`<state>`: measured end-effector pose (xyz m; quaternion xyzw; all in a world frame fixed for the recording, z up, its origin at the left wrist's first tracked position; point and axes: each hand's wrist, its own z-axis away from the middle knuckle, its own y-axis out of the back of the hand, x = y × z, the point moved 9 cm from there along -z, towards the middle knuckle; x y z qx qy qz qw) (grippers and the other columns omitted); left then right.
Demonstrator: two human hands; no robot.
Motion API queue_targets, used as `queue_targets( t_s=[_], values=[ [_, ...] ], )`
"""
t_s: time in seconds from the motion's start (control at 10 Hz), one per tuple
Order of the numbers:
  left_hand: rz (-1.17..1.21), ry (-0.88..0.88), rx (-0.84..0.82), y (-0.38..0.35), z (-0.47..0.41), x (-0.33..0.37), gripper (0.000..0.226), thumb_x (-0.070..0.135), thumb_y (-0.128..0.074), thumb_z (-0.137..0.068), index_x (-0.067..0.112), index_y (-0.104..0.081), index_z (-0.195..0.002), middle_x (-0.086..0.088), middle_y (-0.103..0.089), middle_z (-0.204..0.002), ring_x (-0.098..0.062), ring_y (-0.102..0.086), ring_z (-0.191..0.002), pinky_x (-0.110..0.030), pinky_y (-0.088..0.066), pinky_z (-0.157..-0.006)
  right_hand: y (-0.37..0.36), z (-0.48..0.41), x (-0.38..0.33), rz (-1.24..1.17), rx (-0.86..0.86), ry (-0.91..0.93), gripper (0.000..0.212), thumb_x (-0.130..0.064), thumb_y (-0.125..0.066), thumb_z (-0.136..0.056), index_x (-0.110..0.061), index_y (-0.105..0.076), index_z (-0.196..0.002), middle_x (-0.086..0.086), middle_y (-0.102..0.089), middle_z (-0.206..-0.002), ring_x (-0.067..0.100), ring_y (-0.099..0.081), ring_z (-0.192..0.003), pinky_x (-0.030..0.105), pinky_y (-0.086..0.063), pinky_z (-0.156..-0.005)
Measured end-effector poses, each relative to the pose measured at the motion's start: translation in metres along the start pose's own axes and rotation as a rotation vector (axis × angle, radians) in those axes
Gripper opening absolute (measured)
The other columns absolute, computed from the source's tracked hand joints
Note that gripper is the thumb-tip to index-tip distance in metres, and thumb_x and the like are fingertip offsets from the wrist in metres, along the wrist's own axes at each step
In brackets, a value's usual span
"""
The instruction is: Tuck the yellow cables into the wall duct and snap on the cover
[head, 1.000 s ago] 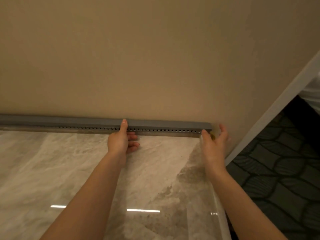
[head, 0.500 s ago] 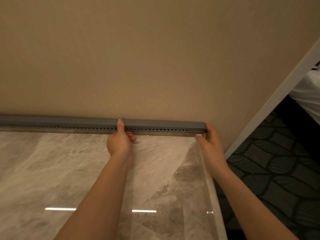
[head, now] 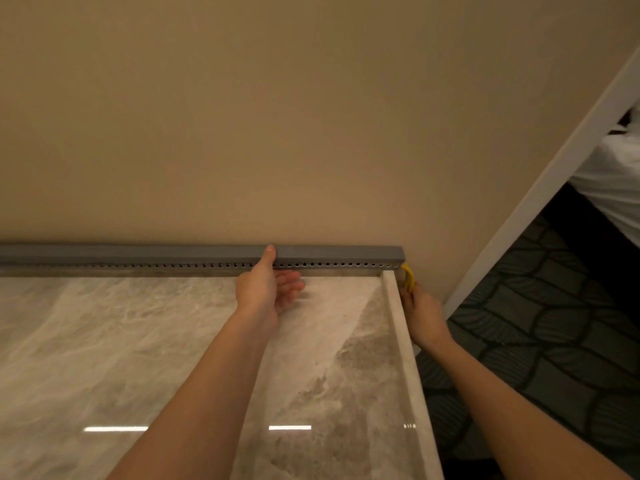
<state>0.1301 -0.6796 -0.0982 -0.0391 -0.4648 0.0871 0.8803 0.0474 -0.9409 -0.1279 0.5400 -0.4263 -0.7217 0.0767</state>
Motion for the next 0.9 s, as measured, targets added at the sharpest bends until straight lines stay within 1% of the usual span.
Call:
queue_targets(
  t_s=[0.1, 0.2, 0.3, 0.4, 0.5, 0.6, 0.7, 0.8, 0.9],
  values=[
    [0.012, -0.043, 0.055, 0.003, -0.003, 0.002, 0.051, 0.045, -0.052, -0.091, -0.004, -0.06, -0.101, -0.013, -0.067, -0.076, -0.01, -0.06, -0.037, -0.016, -0.046, -0.035, 0.017, -0.009, -0.004, 0.136, 0.087, 0.05, 0.027, -0.019, -0.037, -0.1, -0.003, -0.057, -0.093, 0.018, -0.067, -0.09, 0.029, -0.061, -0.076, 0.028, -0.04, -0.062],
    [0.049, -0.057, 0.051, 0.002, -0.005, 0.001, 0.05, 0.045, -0.053, -0.09, -0.004, -0.06, -0.096, -0.014, -0.066, -0.075, -0.01, -0.06, -0.036, -0.017, -0.048, -0.035, 0.02, -0.015, -0.005, 0.224, 0.06, 0.078, 0.027, -0.02, -0.036, -0.1, -0.004, -0.058, -0.096, 0.017, -0.068, -0.092, 0.032, -0.063, -0.08, 0.031, -0.044, -0.065],
    [0.071, -0.038, 0.01, 0.0, -0.006, -0.001, 0.049, 0.047, -0.053, -0.09, -0.001, -0.06, -0.084, -0.013, -0.066, -0.075, -0.011, -0.062, -0.039, -0.018, -0.05, -0.037, 0.013, -0.015, -0.009, 0.199, -0.003, 0.096, 0.025, -0.02, -0.035, -0.1, -0.007, -0.055, -0.092, 0.014, -0.065, -0.091, 0.023, -0.057, -0.072, 0.031, -0.045, -0.064],
    [0.054, -0.016, -0.031, 0.0, -0.005, -0.003, 0.049, 0.049, -0.052, -0.089, 0.001, -0.059, -0.082, -0.013, -0.067, -0.079, -0.016, -0.066, -0.055, -0.02, -0.053, -0.04, -0.002, -0.014, -0.012, 0.195, -0.137, 0.105, 0.024, -0.022, -0.036, -0.1, -0.011, -0.05, -0.085, 0.013, -0.064, -0.089, 0.019, -0.054, -0.068, 0.029, -0.04, -0.062],
    [-0.002, -0.005, -0.086, -0.001, -0.004, -0.002, 0.053, 0.052, -0.048, -0.09, 0.0, -0.058, -0.083, -0.014, -0.067, -0.083, -0.021, -0.066, -0.069, -0.022, -0.055, -0.043, -0.005, -0.011, -0.012, 0.205, -0.207, 0.087, 0.022, -0.027, -0.041, -0.098, -0.013, -0.049, -0.084, 0.008, -0.06, -0.081, 0.019, -0.055, -0.067, 0.029, -0.042, -0.059],
    [-0.16, -0.029, -0.109, 0.0, 0.002, 0.005, 0.057, 0.052, -0.042, -0.092, -0.001, -0.06, -0.082, -0.015, -0.066, -0.079, -0.024, -0.065, -0.066, -0.024, -0.056, -0.044, 0.002, -0.005, -0.016, 0.301, -0.258, 0.072, 0.024, -0.031, -0.043, -0.097, -0.018, -0.048, -0.078, 0.003, -0.056, -0.076, 0.013, -0.051, -0.061, 0.027, -0.038, -0.053],
    [-0.43, -0.106, -0.127, 0.003, 0.018, 0.013, 0.059, 0.048, -0.037, -0.096, -0.002, -0.062, -0.079, -0.015, -0.065, -0.069, -0.023, -0.062, -0.053, -0.024, -0.052, -0.044, 0.014, 0.009, -0.022, 0.431, -0.29, 0.05, 0.028, -0.032, -0.04, -0.097, -0.014, -0.056, -0.08, 0.006, -0.056, -0.076, 0.017, -0.049, -0.061, 0.027, -0.038, -0.053],
    [-0.618, -0.151, -0.174, 0.007, 0.037, 0.016, 0.052, 0.043, -0.037, -0.098, 0.002, -0.06, -0.075, -0.012, -0.064, -0.069, -0.022, -0.058, -0.05, -0.018, -0.045, -0.04, 0.028, 0.029, -0.032, 0.458, -0.255, 0.035, 0.034, -0.033, -0.039, -0.096, -0.011, -0.063, -0.087, 0.006, -0.058, -0.077, 0.02, -0.052, -0.065, 0.027, -0.037, -0.053],
    [-0.741, -0.176, -0.224, 0.011, 0.059, 0.015, 0.05, 0.041, -0.037, -0.098, 0.005, -0.061, -0.075, -0.009, -0.065, -0.073, -0.021, -0.059, -0.055, -0.022, -0.047, -0.048, 0.039, 0.054, -0.052, 0.391, -0.171, 0.093, 0.034, -0.034, -0.04, -0.096, -0.014, -0.059, -0.076, 0.007, -0.064, -0.077, 0.016, -0.055, -0.062, 0.025, -0.035, -0.046]
  ],
)
